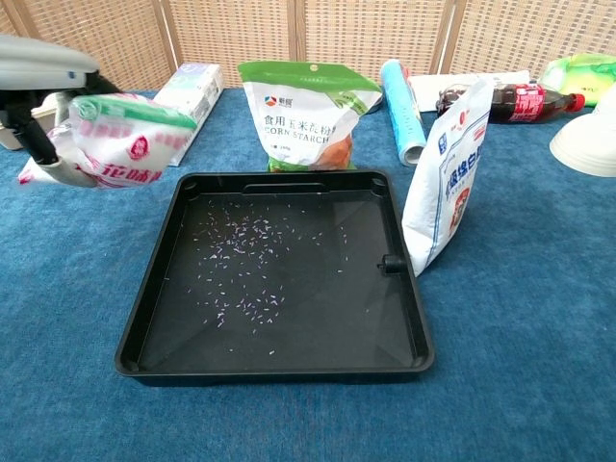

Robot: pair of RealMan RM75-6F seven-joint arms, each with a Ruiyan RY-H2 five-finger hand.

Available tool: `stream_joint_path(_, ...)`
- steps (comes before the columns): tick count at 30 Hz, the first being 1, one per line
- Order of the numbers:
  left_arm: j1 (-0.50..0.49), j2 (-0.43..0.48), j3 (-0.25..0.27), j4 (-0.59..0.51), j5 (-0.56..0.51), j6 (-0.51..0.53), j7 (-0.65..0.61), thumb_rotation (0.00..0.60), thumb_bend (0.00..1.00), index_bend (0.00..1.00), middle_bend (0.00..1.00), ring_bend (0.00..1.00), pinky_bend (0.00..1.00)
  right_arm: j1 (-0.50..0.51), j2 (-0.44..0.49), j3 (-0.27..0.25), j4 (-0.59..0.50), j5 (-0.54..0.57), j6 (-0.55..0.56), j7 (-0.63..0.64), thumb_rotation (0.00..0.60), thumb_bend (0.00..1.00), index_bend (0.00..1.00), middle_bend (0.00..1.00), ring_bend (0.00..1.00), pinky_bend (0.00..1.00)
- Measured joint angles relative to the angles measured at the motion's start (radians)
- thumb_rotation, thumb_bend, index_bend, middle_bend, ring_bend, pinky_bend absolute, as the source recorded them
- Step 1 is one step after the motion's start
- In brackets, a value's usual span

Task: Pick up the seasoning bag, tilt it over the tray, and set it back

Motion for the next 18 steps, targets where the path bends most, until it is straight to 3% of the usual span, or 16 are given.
stream_joint_path(6, 0.113, -0.055, -0.006, 0.111, 0.13, 0.02, -0.267, 0.6, 0.63, 1.0, 0.6, 0.51, 0.43, 0.002, -0.004, -0.002, 0.002, 0.002, -0.007, -0.008, 0.466, 0.0, 0.0, 0.01, 0.04, 0.02)
stream_joint_path(11, 0.217, -0.172, -0.005, 0.269, 0.268, 0.086, -0.51, 0.6, 0.63, 1.0, 0.6, 0.51, 0.42, 0.002, -0.003, -0.001, 0.001, 0.006, -0.007, -0.006, 0.466, 0.0, 0.0, 0.01, 0.04, 0.02)
stream_joint_path(18, 0.312, -0.347, -0.029, 0.475, 0.397, 0.157, -0.667, 0.6, 0.62, 1.0, 0.6, 0.5, 0.42, 0.002, 0.003, -0.001, -0.001, 0.004, -0.007, 0.003, 0.464, 0.0, 0.0, 0.01, 0.04, 0.02)
